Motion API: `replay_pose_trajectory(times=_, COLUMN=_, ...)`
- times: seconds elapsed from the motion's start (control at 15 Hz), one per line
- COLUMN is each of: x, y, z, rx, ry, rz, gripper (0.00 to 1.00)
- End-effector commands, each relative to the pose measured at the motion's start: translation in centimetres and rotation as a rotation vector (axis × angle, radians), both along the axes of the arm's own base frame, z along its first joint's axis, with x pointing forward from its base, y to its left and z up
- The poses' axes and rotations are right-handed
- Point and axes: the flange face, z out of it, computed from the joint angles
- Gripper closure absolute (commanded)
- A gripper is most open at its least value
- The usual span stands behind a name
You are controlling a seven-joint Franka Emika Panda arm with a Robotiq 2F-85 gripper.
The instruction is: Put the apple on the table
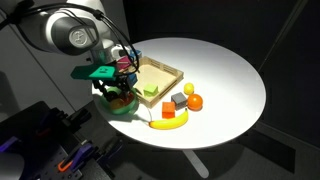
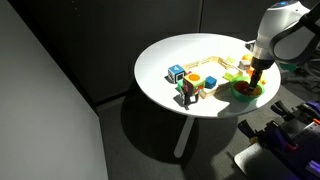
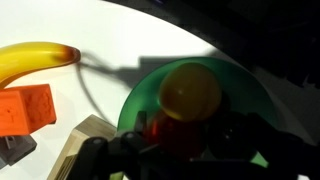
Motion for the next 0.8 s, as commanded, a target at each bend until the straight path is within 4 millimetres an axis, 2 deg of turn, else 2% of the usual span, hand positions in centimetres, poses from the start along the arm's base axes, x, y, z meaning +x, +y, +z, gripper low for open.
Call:
replay_pose_trajectory(times=0.0, x=0.1, y=-0.1, z=0.1, rx=0.007, ry=0.001, rz=0.0, gripper=0.0)
replay_pose_trajectory(times=0.33, x=0.1, y=-0.7, z=0.1, rx=0.039, ry=-0.028, rz=0.002, gripper=0.0)
replay_pose_trajectory(times=0.73, x=0.5, y=-2.7, z=-0.3, rx=0.082, ry=-0.068, rz=-0.018, gripper=0.0)
